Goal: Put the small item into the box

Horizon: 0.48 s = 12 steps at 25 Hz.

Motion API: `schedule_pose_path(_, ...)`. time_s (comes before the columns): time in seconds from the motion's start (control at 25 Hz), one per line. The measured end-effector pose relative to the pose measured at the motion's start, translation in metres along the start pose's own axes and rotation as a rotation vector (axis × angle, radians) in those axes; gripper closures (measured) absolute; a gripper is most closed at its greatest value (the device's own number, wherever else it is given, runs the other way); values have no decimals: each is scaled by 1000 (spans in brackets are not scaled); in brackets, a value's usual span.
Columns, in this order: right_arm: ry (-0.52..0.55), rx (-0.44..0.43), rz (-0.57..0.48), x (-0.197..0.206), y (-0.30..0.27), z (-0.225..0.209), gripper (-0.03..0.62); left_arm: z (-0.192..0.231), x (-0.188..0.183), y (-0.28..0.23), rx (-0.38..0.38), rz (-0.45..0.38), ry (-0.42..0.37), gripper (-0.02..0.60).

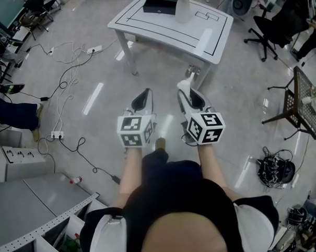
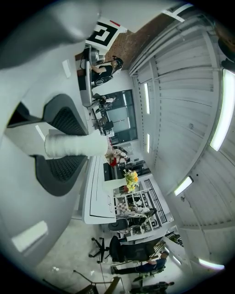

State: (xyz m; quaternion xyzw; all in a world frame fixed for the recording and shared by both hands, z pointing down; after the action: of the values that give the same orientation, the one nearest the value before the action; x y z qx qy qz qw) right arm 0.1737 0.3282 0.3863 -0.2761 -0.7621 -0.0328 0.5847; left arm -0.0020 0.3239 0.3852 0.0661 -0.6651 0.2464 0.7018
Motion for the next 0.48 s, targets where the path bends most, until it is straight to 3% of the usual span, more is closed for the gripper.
schedule_pose_path(0.48,13,-7,-1,-13,-42,2,457,33,-12,-25,-3,-14,-6,572)
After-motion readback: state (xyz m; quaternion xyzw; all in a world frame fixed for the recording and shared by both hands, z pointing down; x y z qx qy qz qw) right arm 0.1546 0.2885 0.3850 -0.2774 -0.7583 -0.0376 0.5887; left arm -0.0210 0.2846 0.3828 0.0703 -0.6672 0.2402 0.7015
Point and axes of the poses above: the fingertips, and each gripper's own axes: y backward along the fingers, z to its left, x out of its underside, the point moved 6 cm from there along y, backward along the fingers, and after that the axes turned 3 degrees about -y, right-handed, at the moved point
